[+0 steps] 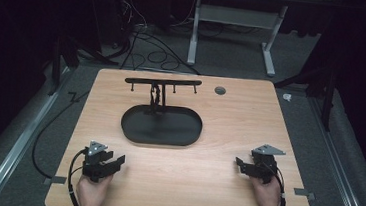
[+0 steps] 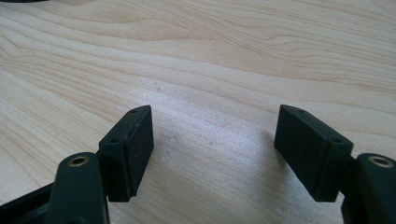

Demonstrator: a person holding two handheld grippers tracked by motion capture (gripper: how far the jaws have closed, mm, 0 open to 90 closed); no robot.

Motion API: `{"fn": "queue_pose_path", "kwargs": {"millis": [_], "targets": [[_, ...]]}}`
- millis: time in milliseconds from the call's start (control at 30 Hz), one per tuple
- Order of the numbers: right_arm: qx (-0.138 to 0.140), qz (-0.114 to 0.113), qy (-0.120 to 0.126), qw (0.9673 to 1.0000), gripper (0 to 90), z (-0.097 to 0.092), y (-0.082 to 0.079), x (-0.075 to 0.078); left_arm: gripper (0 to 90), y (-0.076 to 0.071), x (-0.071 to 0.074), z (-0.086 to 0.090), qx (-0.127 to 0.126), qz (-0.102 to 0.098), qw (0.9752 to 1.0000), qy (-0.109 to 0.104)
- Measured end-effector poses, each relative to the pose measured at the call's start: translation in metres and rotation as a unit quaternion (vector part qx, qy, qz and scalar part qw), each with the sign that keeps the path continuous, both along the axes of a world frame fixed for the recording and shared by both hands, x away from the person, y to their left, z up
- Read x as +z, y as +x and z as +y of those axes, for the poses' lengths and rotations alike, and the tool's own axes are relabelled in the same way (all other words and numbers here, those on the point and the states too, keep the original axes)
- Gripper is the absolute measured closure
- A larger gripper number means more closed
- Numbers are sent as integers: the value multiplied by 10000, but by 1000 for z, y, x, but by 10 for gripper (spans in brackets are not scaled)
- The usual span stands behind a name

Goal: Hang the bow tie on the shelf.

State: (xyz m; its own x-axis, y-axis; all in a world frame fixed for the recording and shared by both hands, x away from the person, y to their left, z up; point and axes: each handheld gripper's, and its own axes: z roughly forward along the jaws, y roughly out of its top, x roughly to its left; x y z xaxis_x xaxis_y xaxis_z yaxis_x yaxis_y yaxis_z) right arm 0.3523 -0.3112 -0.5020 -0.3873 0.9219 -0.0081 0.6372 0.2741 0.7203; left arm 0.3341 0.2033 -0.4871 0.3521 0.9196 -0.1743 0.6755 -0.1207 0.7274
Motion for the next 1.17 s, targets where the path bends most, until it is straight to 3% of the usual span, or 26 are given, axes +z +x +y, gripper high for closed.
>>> {"fn": "queue_pose_path", "kwargs": {"millis": [600, 833, 933, 1033, 1167], "targets": [[2, 1, 2, 10000, 294, 0, 0, 0, 449, 5, -15, -12, 45, -51, 9996, 258], [1, 2, 0, 10000, 294, 0, 0, 0, 417, 4, -19, -17, 80, -287, 9990, 330], [1, 2, 0, 10000, 294, 0, 0, 0, 403, 3, -20, -19, 81, -324, 9985, 437], [4, -5, -9, 10000, 294, 0, 0, 0, 381, 2, -20, -26, 62, -360, 9967, 726], [0, -3, -8, 10000, 294, 0, 0, 0, 369, 2, -20, -27, 91, -351, 9969, 696]]}}
